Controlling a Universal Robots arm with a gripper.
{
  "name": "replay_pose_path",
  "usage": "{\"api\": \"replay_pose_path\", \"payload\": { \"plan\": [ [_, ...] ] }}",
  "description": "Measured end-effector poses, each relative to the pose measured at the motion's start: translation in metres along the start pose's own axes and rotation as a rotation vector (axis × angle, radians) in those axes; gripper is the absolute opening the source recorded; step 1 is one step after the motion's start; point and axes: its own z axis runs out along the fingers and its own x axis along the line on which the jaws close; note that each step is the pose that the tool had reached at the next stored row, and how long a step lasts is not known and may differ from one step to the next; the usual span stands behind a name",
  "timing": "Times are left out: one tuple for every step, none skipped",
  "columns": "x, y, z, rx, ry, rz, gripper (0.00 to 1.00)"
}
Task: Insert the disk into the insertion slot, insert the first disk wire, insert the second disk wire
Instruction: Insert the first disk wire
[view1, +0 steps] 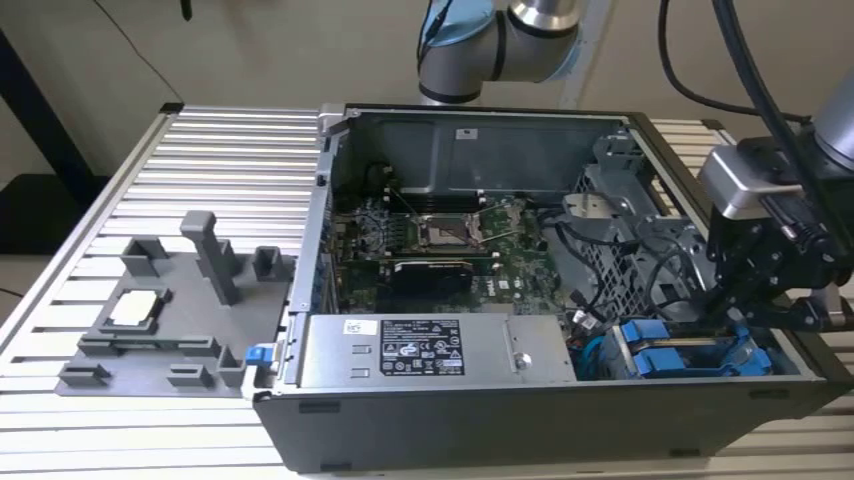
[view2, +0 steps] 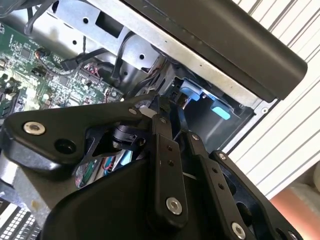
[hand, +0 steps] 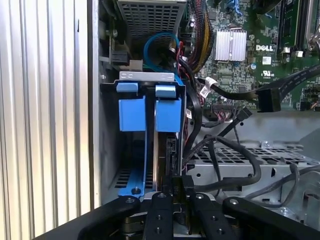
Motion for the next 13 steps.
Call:
{"api": "replay_pose_path", "payload": {
  "plan": [
    [0.0000,0.0000,0.0002,0.0001,0.0003,0.002,0.19],
    [0.0000,0.0001,0.0006,0.0003,0.0002,0.004,0.19],
    [0.0001,0.0000,0.0010,0.0004,0.0003,0.007,0.19],
    [0.0001,0.0001,0.0013,0.0004,0.0003,0.008,0.19],
    [0.0001,0.0001,0.0018,0.0005,0.0002,0.011,0.19],
    [0.0001,0.0001,0.0022,0.0006,0.0002,0.013,0.19],
    [0.0001,0.0002,0.0027,0.0007,0.0004,0.015,0.19],
    [0.0002,0.0002,0.0032,0.0008,0.0007,0.017,0.19],
    [0.0002,0.0002,0.0039,0.0009,0.0006,0.019,0.19],
    [0.0002,0.0002,0.0044,0.0010,0.0010,0.022,0.19],
    [0.0002,0.0002,0.0050,0.0011,0.0011,0.024,0.19],
    [0.0002,0.0003,0.0054,0.0011,0.0011,0.025,0.19],
    [0.0003,0.0003,0.0055,0.0012,0.0014,0.026,0.19]
  ]
}}
